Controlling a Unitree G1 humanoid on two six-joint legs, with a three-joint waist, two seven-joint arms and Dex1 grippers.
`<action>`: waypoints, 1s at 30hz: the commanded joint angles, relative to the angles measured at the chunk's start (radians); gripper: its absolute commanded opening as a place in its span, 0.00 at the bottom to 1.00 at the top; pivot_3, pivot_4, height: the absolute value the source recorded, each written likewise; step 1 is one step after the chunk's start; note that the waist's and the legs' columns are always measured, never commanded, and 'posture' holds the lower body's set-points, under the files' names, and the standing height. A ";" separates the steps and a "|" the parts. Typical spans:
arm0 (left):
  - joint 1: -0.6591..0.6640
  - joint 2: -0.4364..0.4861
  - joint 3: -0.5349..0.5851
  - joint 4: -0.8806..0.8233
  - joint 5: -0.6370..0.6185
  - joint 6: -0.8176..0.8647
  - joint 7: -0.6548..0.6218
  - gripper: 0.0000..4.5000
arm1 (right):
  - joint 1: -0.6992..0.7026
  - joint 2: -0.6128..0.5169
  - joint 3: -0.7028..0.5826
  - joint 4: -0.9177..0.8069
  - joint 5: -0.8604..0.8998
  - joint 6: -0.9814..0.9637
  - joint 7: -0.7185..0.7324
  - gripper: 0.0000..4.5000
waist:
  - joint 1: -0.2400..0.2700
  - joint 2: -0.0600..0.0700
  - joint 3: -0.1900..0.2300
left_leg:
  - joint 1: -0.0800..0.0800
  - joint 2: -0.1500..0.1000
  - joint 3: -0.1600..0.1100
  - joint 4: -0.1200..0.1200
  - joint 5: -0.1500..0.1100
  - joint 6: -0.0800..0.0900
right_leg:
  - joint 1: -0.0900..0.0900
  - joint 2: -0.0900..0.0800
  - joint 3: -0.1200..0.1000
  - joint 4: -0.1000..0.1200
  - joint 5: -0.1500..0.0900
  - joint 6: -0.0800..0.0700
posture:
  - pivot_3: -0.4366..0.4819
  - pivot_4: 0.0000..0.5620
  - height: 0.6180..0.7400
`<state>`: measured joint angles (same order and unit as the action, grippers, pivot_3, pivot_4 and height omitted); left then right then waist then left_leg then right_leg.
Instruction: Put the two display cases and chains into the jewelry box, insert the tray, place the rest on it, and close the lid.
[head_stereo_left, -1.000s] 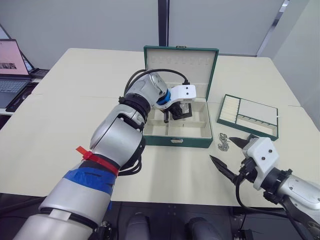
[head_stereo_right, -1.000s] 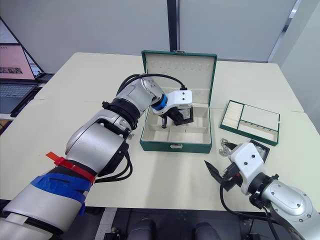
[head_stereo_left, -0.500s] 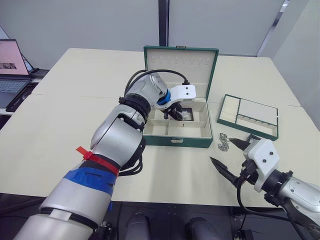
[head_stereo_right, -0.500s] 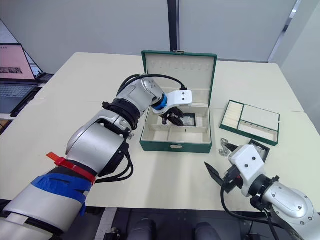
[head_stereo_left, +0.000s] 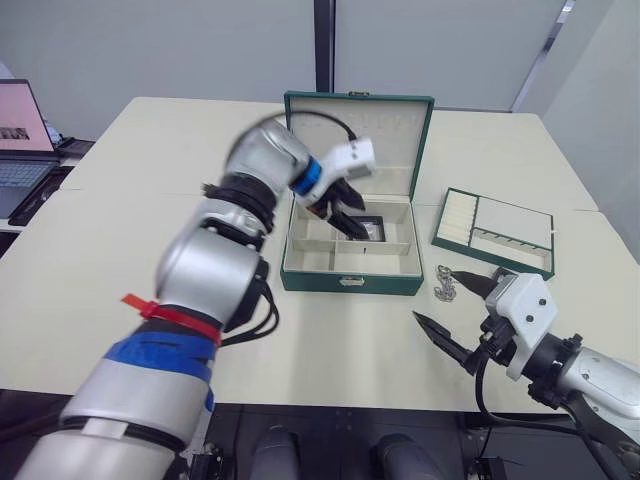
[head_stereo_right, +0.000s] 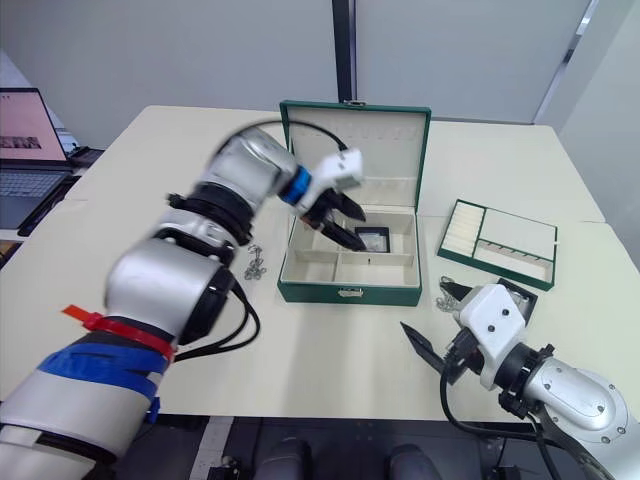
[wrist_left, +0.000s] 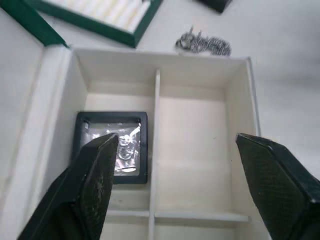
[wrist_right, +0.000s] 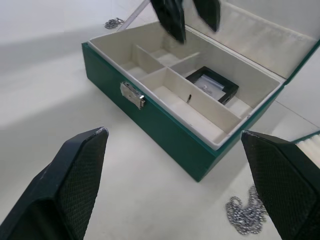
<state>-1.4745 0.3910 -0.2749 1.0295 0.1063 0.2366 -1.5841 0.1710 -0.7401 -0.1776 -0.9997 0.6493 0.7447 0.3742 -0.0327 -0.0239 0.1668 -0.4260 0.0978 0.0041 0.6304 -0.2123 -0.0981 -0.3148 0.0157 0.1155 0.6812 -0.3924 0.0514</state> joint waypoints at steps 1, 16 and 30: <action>0.153 0.158 -0.060 -0.381 -0.191 0.191 -0.030 1.00 | -0.003 0.000 -0.036 -0.009 0.047 -0.002 0.027 1.00 | -0.003 0.005 -0.003 | 0.002 0.001 0.001 0.000 0.000 0.000 | 0.002 0.000 0.002 0.000 0.000 0.000 | 0.48 0.27 1.00; 1.074 0.359 0.573 -1.314 -0.608 0.489 0.329 1.00 | -0.035 -0.044 -0.020 0.081 0.105 -0.012 0.169 1.00 | 0.006 0.005 -0.004 | 0.010 0.002 -0.003 0.003 -0.001 0.001 | 0.013 -0.001 -0.003 -0.001 0.000 0.000 | 0.48 0.27 1.00; 1.646 0.286 0.777 -1.314 -0.566 0.001 0.420 1.00 | 0.079 -0.046 -0.095 0.097 0.149 0.002 0.210 1.00 | 0.005 0.003 -0.006 | 0.011 0.002 -0.002 0.001 -0.003 0.003 | 0.012 0.000 -0.002 -0.001 0.000 0.000 | 0.48 0.27 1.00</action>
<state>0.1586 0.6680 0.4440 -0.2651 -0.4509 0.2794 -1.1772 0.2395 -0.7765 -0.2297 -0.8607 0.7698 0.7513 0.5712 -0.0278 -0.0213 0.1604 -0.4150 0.0997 0.0021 0.6312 -0.2149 -0.0946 -0.3029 0.0153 0.1139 0.6799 -0.3927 0.0515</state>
